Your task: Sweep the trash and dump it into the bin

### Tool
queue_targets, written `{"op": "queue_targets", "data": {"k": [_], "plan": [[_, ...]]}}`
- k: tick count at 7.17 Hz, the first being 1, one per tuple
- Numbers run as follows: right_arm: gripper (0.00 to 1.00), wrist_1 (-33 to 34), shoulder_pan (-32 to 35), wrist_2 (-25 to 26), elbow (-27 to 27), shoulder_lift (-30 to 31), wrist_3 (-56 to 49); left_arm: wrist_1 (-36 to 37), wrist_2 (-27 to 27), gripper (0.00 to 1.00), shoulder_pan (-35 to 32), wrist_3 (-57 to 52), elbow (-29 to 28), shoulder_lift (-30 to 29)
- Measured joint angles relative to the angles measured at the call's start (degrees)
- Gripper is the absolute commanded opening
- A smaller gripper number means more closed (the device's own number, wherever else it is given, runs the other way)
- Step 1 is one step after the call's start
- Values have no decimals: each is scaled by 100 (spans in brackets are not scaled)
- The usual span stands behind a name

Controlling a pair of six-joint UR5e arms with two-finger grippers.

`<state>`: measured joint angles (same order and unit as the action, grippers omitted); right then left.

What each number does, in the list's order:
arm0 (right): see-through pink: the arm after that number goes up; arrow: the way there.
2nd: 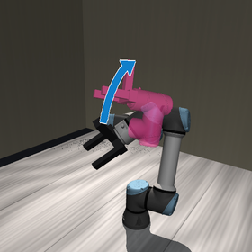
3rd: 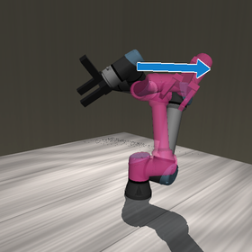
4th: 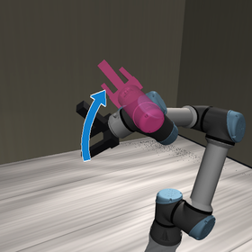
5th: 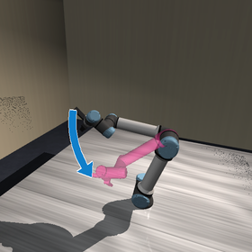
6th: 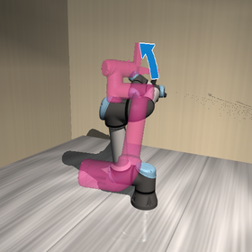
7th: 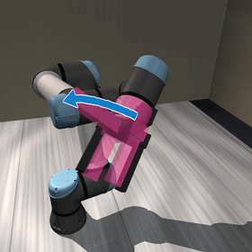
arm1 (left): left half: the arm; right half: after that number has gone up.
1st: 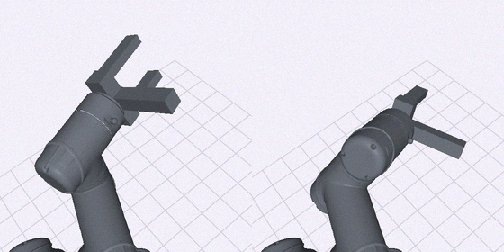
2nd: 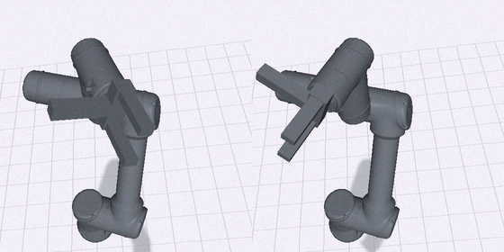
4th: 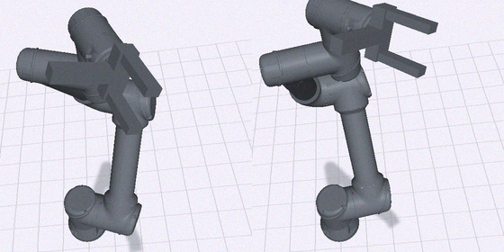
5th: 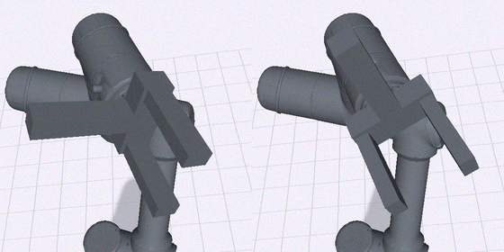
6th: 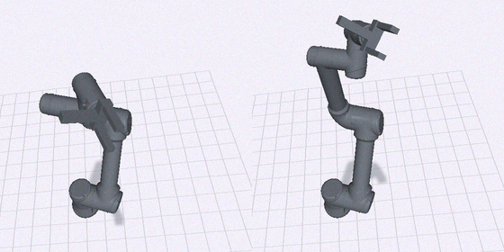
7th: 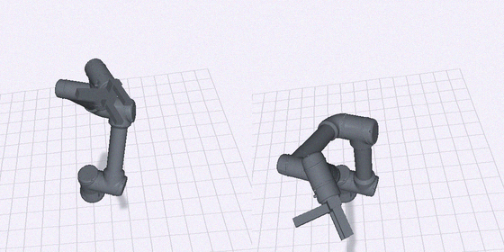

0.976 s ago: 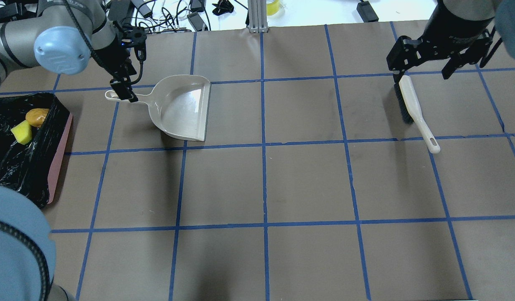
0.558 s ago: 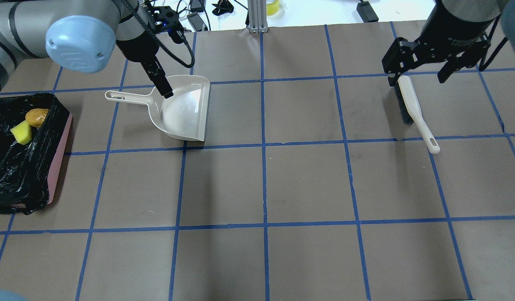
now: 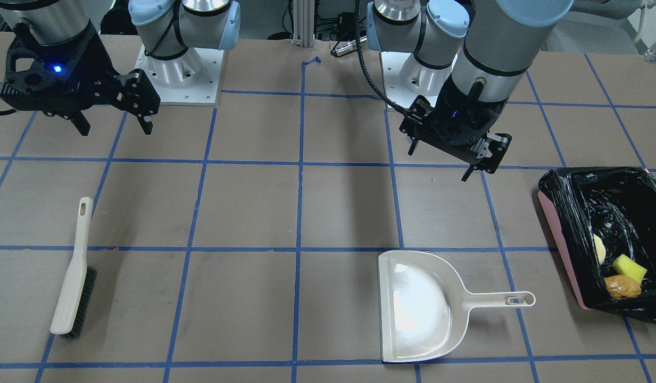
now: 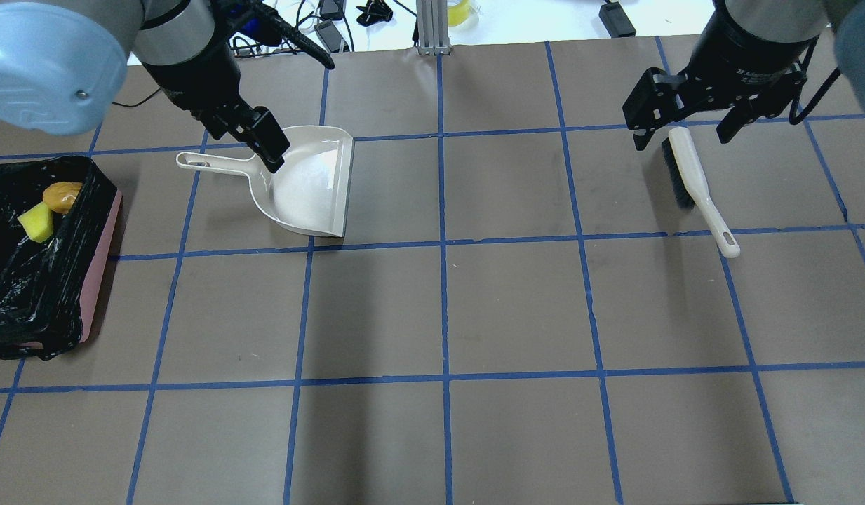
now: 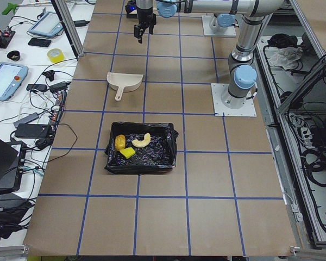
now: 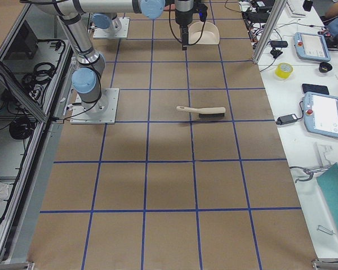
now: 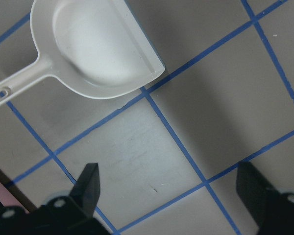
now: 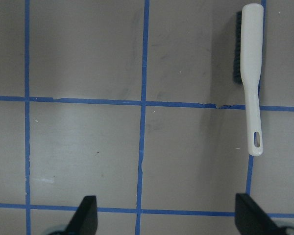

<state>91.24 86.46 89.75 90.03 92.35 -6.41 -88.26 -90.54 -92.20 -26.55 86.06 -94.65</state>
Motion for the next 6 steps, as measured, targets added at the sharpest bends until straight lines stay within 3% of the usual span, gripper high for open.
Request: {"op": "queue_targets", "data": {"k": [3,6], "plan": [[100,5,11,10,20,-13,20,-155,8,100,20,1386,14,165],[100,5,12,-20,32,-18,45,-290,-7,100,33,1698,17,266]]}}
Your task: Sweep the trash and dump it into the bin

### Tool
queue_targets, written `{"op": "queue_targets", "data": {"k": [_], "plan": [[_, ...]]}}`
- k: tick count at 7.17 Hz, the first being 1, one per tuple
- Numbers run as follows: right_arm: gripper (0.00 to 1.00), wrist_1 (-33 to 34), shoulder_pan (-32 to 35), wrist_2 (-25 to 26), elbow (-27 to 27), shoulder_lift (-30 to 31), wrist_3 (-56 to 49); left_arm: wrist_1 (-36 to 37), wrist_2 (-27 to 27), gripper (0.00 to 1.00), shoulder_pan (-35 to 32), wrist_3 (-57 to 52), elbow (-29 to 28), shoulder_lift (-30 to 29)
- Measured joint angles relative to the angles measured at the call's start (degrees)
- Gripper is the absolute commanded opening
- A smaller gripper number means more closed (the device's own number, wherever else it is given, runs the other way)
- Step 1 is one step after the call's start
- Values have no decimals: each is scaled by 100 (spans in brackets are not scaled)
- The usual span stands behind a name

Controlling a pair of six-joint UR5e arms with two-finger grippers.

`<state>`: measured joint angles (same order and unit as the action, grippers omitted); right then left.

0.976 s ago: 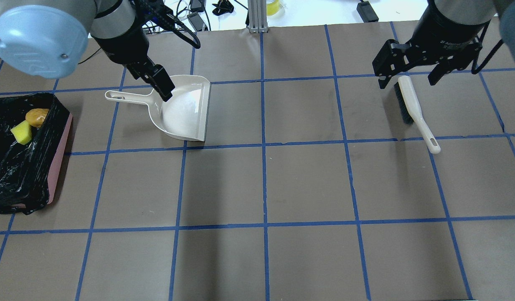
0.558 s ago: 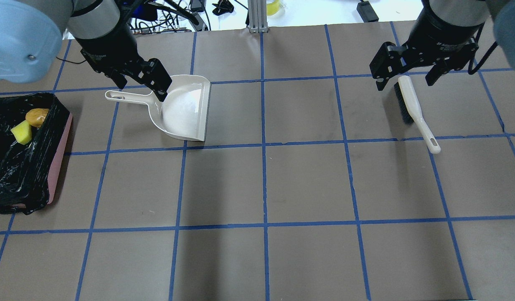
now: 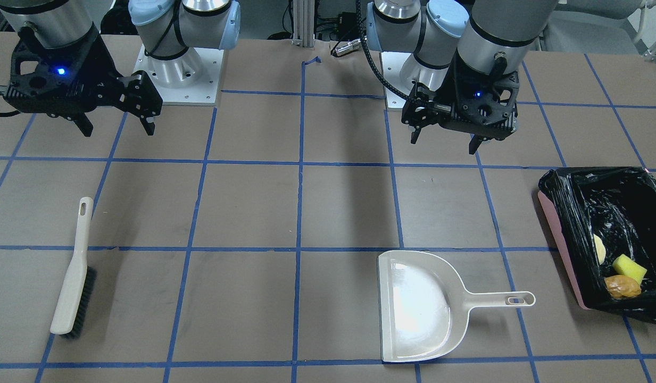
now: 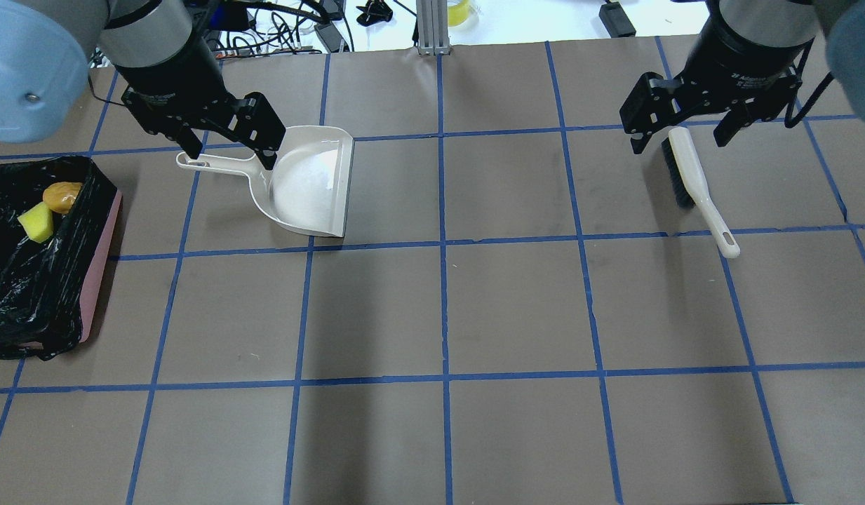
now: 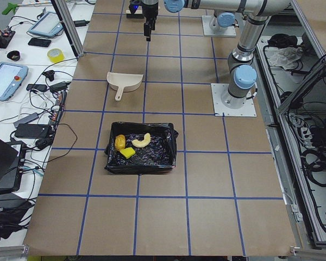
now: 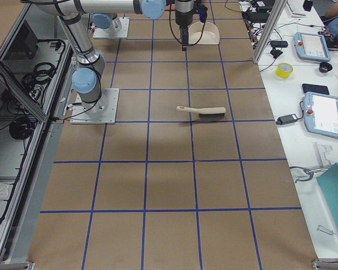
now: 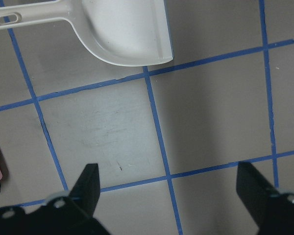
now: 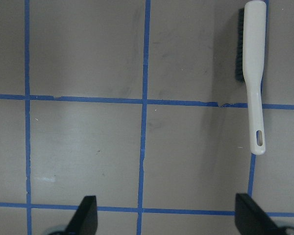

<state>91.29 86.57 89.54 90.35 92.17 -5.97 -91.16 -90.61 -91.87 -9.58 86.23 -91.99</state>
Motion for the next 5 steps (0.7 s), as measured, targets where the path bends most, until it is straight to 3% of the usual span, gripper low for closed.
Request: {"op": "queue_targets", "data": {"k": [5], "plan": [[100,45,0,-30,0,-19,-50,-225,40,100,43,63,78,252]]}}
